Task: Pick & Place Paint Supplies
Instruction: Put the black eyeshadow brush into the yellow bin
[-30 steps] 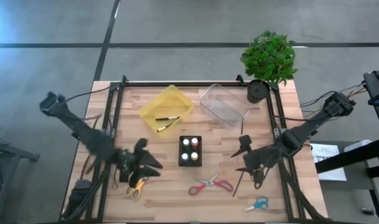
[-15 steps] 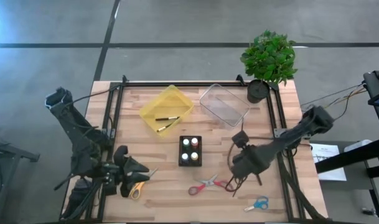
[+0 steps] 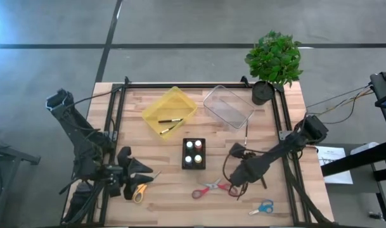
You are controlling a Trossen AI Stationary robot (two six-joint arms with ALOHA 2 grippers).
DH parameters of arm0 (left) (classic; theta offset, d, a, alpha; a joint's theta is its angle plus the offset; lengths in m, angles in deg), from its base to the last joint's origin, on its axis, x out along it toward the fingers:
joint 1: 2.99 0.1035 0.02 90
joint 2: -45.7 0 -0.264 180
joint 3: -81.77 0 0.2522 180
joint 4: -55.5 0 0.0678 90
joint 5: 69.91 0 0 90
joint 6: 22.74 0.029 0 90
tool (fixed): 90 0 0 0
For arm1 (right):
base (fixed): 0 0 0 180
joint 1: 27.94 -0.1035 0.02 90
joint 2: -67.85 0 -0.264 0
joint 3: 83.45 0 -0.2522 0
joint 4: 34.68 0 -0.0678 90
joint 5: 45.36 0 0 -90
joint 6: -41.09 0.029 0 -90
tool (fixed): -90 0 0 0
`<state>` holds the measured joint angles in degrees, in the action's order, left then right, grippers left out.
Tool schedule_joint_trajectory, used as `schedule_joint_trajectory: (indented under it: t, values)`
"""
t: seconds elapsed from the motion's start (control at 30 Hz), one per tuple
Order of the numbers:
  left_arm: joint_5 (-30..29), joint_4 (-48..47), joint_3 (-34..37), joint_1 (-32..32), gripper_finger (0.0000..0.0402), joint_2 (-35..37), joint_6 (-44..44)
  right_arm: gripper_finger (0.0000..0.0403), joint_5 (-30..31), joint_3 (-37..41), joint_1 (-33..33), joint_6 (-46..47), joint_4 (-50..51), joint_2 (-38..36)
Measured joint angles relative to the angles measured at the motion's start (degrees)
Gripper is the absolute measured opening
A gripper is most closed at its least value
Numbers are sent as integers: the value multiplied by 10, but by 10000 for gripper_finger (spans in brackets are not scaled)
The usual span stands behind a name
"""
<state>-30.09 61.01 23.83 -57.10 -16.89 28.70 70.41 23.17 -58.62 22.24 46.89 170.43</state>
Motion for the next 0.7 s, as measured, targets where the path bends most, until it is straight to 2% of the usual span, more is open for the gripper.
schedule_joint_trajectory:
  t: [0.17, 0.43, 0.7]
  values:
    - [-4, 0, 0, 0, 171, 0, 0, 263, 28, 30, 6, -43, -27, -12]
    - [-9, 0, 0, 0, 171, 0, -1, 263, 25, 68, 49, -101, -95, -47]
    - [-9, 0, 0, 0, 171, 0, -5, 263, 21, 89, 90, -169, -102, -45]
